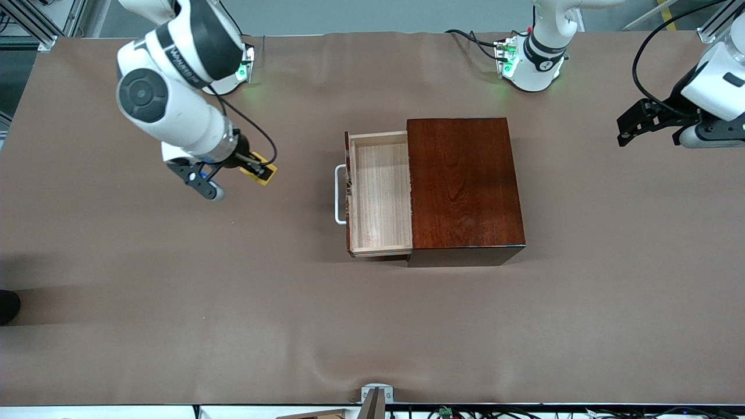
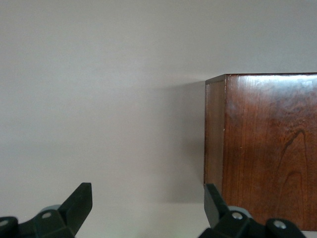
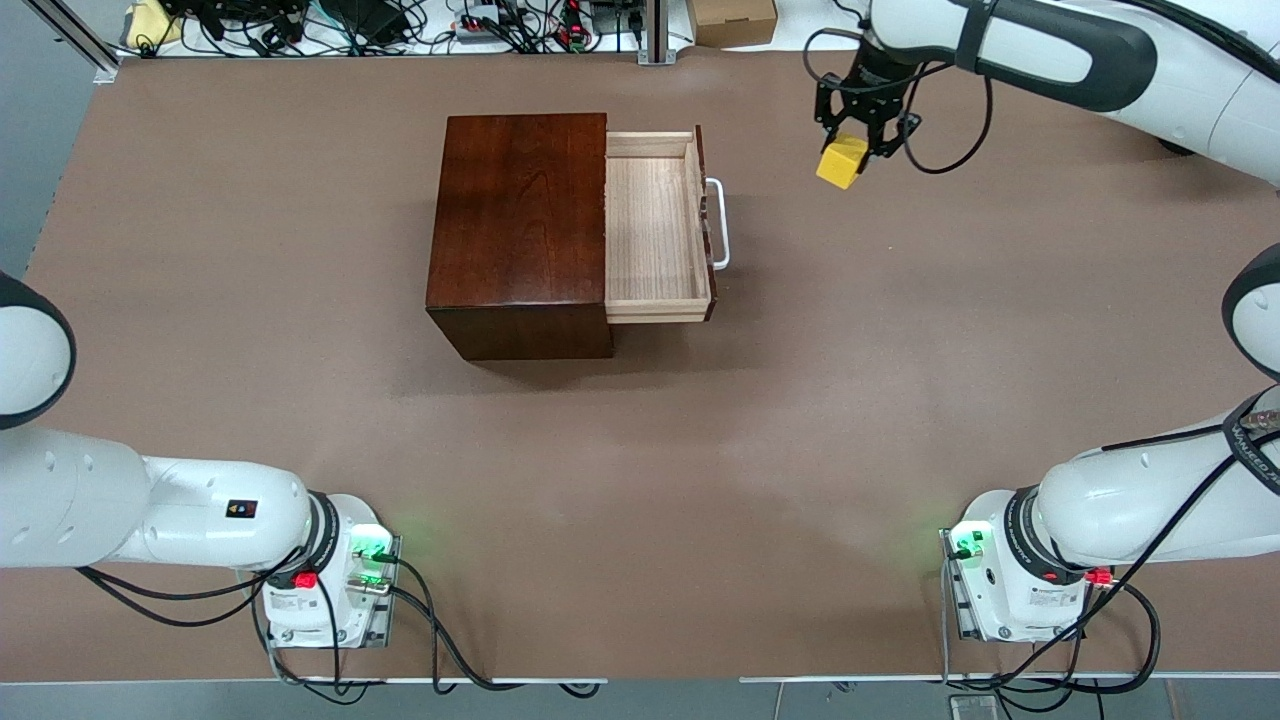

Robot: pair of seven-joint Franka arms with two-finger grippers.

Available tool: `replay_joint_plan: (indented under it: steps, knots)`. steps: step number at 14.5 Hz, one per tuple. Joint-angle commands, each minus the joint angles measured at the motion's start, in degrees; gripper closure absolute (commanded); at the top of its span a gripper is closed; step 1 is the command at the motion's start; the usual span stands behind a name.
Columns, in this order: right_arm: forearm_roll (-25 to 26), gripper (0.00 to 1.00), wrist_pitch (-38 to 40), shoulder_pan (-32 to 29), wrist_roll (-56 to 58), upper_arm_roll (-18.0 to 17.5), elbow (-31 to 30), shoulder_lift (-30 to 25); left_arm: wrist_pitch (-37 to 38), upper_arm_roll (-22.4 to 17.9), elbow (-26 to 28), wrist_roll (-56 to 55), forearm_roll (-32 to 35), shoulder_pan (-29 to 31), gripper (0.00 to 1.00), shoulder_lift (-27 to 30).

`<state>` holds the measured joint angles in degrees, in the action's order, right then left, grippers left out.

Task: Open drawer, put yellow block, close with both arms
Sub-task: 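Carry the yellow cube with the right gripper over the open drawer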

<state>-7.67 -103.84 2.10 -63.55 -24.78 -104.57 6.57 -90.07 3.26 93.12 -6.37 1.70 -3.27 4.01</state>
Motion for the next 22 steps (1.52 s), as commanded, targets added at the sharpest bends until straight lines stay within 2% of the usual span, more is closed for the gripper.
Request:
replay_joint_plan:
  steps: [1,5,16,19,22]
  knots:
    - [-0.86,1.0,-0.74,1.85,-5.16,-0.1,1.03,0.72,-0.8,-0.09,-0.92,0.57,-1.17,0.11,0.0,-0.93]
    - [-0.86,1.0,-6.0,6.15,-17.89,-0.1,1.64,2.29,-2.48,-0.09,-0.92,0.39,-0.91,-0.07,0.0,-2.78]
    - [0.9,1.0,-7.42,14.33,-44.89,0.17,14.03,14.69,-4.15,0.35,-1.01,0.39,-1.08,-0.16,0.0,-5.24]
    - [2.21,1.0,-12.42,16.44,-50.96,0.17,14.13,16.8,-4.32,0.35,-1.09,0.39,-1.17,-0.16,0.0,-5.24]
    - [4.85,1.0,-13.66,18.99,-55.27,0.26,14.83,19.26,-5.73,0.43,-1.71,0.13,-1.35,-0.5,0.0,-5.24]
